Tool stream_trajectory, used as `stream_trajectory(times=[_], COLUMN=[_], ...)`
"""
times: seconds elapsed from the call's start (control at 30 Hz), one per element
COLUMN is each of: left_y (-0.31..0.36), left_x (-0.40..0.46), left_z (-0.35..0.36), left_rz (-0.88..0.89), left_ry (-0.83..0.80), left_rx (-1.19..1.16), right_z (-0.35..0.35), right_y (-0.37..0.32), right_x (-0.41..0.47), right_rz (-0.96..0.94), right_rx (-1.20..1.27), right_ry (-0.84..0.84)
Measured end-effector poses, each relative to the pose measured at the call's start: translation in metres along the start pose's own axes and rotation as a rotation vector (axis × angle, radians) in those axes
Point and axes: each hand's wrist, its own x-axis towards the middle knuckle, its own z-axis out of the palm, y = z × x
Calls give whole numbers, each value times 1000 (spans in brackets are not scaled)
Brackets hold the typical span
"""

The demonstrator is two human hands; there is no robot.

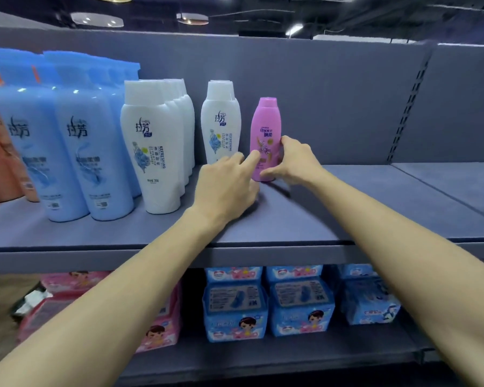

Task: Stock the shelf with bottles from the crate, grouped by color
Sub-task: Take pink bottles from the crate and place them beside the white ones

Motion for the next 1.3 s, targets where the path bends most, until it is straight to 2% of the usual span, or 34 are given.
stream_trajectory(times=[0.2, 0.5, 0.7, 0.9, 1.13, 1.3], left_y=[-6, -7, -8, -8, -9, -11], left_x=[1, 0, 0, 0, -1, -1], left_z=[7, 10, 12, 13, 13, 12], left_rz=[-40, -65, -60, -73, -79, -87], left_ry=[51, 26, 23, 20, 8, -1], left_rx=[-27, -90, -106, -135, -128, -119], right_z=[14, 26, 32, 36, 34, 14], right_y=[1, 4, 10, 10, 2, -9], right_x=[30, 56, 56, 54, 43, 11], right_rz=[9, 47, 29, -5, 37, 15], right_rx=[-14, 75, 151, 171, 151, 28], right_ry=[25, 38, 116, 124, 121, 117])
